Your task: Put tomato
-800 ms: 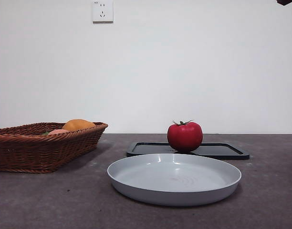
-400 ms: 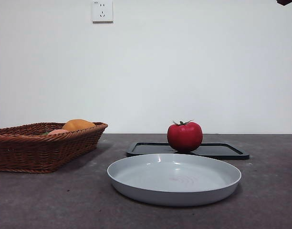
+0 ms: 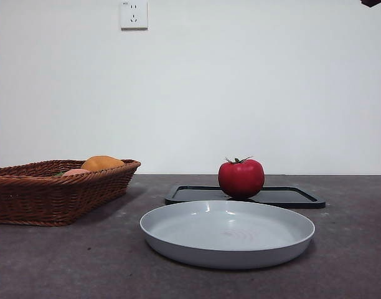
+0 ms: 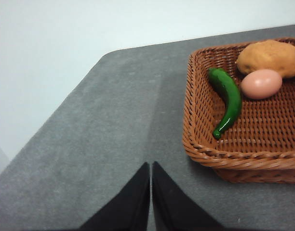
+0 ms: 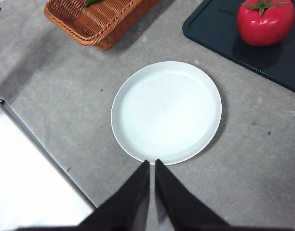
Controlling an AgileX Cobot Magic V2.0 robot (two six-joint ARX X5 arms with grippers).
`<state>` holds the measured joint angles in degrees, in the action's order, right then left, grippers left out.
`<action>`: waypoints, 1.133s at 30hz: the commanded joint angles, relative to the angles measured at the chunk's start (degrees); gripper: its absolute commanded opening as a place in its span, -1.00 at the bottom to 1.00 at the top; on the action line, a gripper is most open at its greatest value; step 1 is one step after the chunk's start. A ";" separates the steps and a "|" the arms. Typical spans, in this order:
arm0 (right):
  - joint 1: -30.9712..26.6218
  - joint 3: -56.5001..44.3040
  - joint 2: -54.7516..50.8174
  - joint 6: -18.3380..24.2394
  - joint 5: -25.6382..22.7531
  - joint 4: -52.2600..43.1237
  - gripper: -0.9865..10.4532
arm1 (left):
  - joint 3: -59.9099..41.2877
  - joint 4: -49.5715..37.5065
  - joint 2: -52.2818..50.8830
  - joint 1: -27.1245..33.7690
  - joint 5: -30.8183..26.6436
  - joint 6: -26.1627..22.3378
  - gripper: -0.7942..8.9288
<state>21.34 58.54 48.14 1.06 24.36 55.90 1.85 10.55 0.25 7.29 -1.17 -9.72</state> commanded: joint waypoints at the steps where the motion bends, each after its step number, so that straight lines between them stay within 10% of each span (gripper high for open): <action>1: 0.33 0.39 0.42 -0.39 0.24 -0.59 -0.81 | -1.20 0.37 -0.07 0.20 -0.02 2.27 -0.82; 25: 0.15 0.35 0.00 1.16 -0.55 -0.59 -0.81 | -1.18 0.37 -0.07 0.20 -0.02 2.25 -0.82; 34: -15.34 -9.99 -10.99 2.82 -1.88 -22.51 -0.81 | -1.18 0.35 -0.07 0.20 -0.02 2.27 -0.82</action>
<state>7.88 50.37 38.79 3.11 22.33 36.67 1.85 10.55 0.25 7.29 -1.17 -7.97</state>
